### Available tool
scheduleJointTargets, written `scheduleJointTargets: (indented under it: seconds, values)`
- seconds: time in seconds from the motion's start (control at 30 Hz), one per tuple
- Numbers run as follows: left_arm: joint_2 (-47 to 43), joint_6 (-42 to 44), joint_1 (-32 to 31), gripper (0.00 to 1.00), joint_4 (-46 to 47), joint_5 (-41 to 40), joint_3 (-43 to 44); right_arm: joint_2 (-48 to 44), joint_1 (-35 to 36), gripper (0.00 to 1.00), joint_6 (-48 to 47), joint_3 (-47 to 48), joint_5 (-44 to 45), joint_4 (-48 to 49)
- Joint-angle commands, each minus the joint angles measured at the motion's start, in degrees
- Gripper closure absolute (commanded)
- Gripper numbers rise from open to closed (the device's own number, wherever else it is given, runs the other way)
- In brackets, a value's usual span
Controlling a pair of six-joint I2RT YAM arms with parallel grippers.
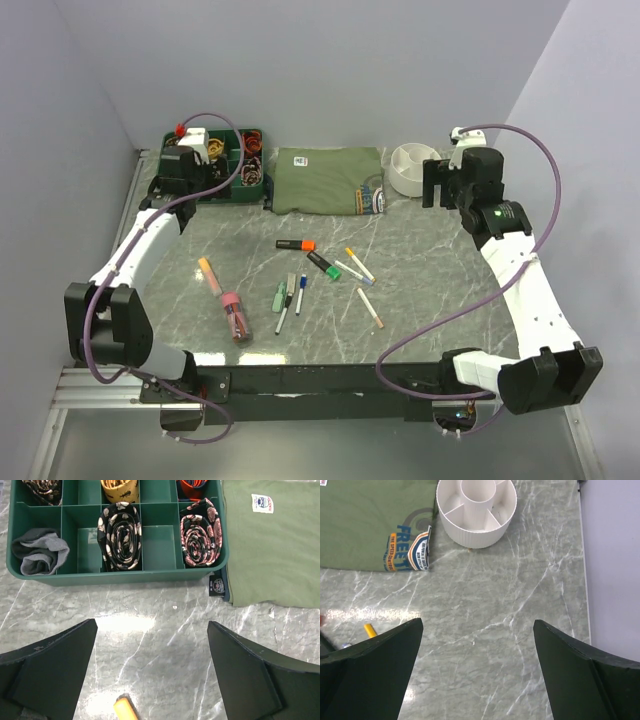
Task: Sort the stationery into containers
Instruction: Pick up the storage box at the corner of the board.
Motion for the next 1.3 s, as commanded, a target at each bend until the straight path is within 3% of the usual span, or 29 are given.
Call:
scheduleJointTargets:
  seconds: [0.0, 0.2, 0.4, 0.47, 0.7, 0.73, 0.97, 1.27]
  values:
    - [-1.96, 0.83, -0.99, 0.01, -0.01, -0.73, 1.54, -0.48, 0.45, 0.0, -3.92, 2.46, -2.91, 2.94]
    - [-3.1, -1.1, -1.34, 0.0, -2.38, 0.49, 1.27, 1.09, -0.78, 0.0, -16.51, 1.15, -18.56, 8.66]
    - [-5.21, -1.64, -2.57, 0.0, -2.91, -0.55, -0.66, 18.31, -2.71, 0.01, -15.19, 17.3, -30.61, -2.12]
    - [-5.65, -0.49, -3.27, 0.01, -2.82, -1.7, -1.01, 23.82, -3.16, 0.06, -16.06, 22.57, -32.19, -4.5]
    - [-7.5, 1.53, -3.89, 0.01, -1.95, -4.07, -3.47, 39.75, -3.86, 0.22, -18.27, 42.76, -32.91, -17.14]
    - [-7.5, 1.62, -3.98, 0.01, -1.86, -4.25, -3.82, 41.6, -3.86, 0.28, -18.53, 44.89, -32.47, -18.39]
    - [-7.15, 2.85, -4.59, 0.01, -2.29, -5.13, -4.97, 54.68, -3.95, 0.44, -20.02, 57.64, -29.66, -24.98]
    - [-4.69, 2.68, -4.51, 0.01, -2.21, -4.86, -4.36, 62.0, -3.6, 0.47, -17.48, 64.42, -25.35, -22.97]
